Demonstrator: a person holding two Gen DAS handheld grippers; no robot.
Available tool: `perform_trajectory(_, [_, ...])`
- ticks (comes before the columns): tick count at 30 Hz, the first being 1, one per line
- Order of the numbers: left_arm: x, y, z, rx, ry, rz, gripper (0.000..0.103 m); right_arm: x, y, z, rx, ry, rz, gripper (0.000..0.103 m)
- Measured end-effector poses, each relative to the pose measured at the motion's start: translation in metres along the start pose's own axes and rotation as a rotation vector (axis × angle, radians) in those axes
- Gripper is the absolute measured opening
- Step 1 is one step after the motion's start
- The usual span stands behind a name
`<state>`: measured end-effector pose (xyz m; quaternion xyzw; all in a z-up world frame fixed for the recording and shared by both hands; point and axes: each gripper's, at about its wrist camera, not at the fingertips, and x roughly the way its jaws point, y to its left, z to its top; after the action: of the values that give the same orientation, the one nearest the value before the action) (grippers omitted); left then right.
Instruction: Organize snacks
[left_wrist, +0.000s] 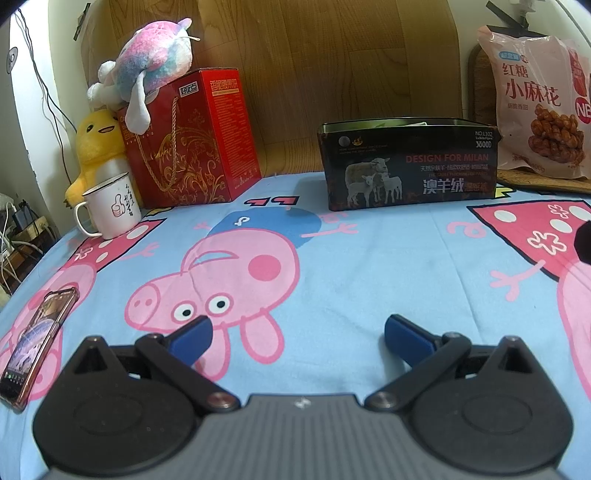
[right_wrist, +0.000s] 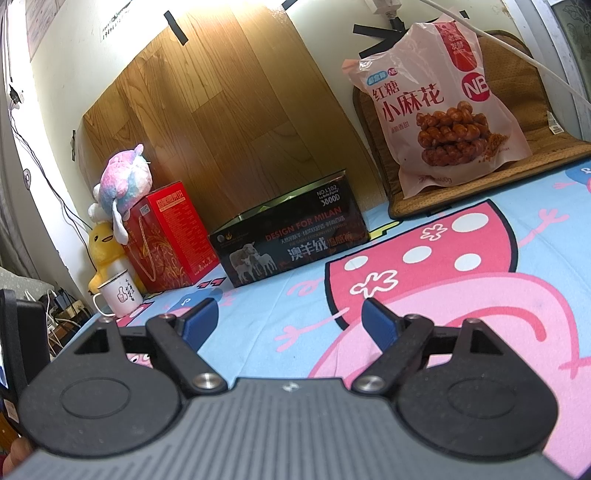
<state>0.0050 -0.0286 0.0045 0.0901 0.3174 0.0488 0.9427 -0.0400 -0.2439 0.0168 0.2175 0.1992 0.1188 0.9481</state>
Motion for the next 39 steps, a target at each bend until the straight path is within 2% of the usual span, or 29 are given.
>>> perform_trajectory(16, [-0.002, -0.002, 0.001, 0.017, -0.012, 0.005, 0.103, 0.000, 0.001, 0.001, 0.008, -0.005, 0.000, 0.087])
perform_trajectory(24, [-0.020, -0.001, 0.001, 0.025, -0.115, 0.073, 0.103, -0.001, 0.001, 0.000, 0.013, -0.008, -0.007, 0.087])
perform_trajectory(30, [-0.028, 0.007, 0.000, 0.004, -0.126, 0.085, 0.103, 0.000, 0.000, 0.000, 0.013, -0.009, -0.008, 0.087])
perform_trajectory(39, [-0.043, 0.012, 0.005, 0.007, -0.184, 0.123, 0.103, 0.000, 0.000, 0.000, 0.013, -0.009, -0.008, 0.087])
